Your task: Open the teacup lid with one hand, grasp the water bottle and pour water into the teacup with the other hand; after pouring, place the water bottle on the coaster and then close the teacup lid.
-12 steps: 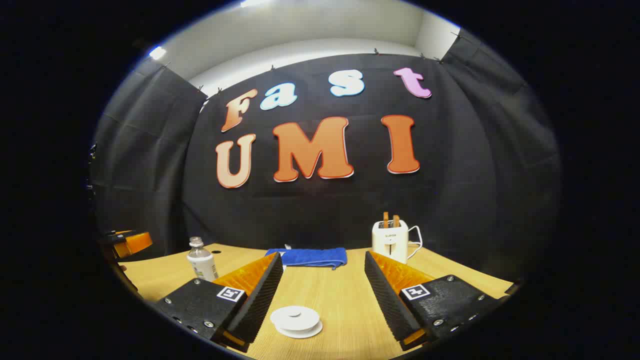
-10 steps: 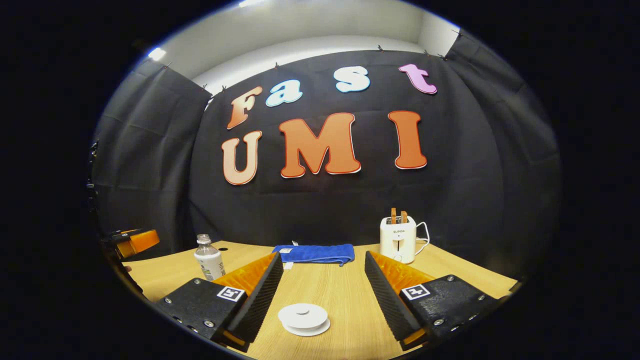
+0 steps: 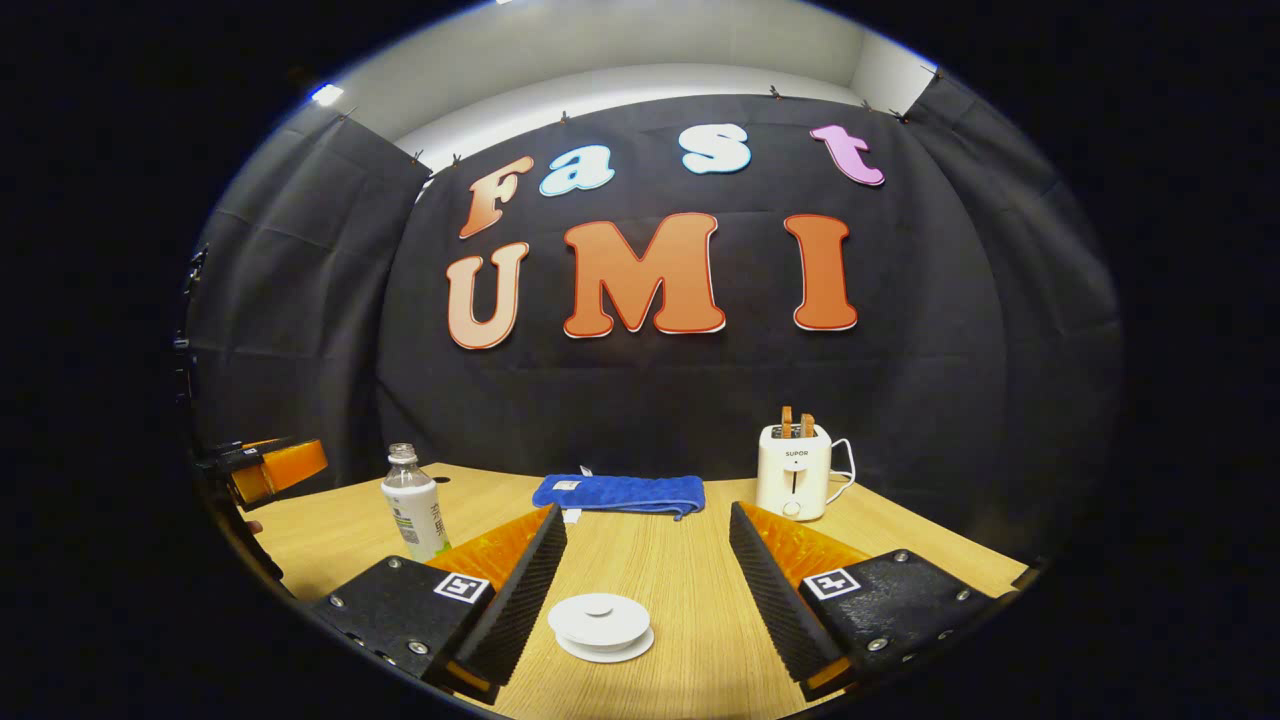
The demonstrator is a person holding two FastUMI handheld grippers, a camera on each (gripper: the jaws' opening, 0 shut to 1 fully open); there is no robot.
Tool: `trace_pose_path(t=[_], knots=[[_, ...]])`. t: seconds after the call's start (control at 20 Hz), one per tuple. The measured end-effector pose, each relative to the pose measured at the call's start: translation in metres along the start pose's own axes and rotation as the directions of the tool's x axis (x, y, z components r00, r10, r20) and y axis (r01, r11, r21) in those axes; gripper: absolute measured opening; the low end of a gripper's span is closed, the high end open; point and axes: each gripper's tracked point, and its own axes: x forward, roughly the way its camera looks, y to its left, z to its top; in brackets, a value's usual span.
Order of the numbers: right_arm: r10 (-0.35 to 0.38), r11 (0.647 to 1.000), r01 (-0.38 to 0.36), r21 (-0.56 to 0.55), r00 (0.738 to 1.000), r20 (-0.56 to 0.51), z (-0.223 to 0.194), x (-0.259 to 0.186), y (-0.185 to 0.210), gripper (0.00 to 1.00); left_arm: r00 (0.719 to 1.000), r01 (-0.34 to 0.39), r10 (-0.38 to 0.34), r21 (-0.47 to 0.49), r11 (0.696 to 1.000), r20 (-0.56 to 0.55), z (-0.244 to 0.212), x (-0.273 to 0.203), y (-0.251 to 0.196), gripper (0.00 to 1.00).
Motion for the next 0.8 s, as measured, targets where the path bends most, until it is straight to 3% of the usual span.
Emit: trace_pose_path(t=[0.35,0.8], knots=[[-0.009,1.0,0.009,-0.002,1.0,-0.019,-0.005,0.0,-0.003,0.98,1.0,-0.013,0.013,0.047,0.999,-0.003,-0.004,0.0,-0.001,0.99],[-0.003,1.0,0.002,-0.014,0.997,-0.072,-0.027,0.012,0.004,0.98,0.999,0.01,-0.009,0.016,1.0,-0.031,-0.012,0.002,-0.004,0.99]])
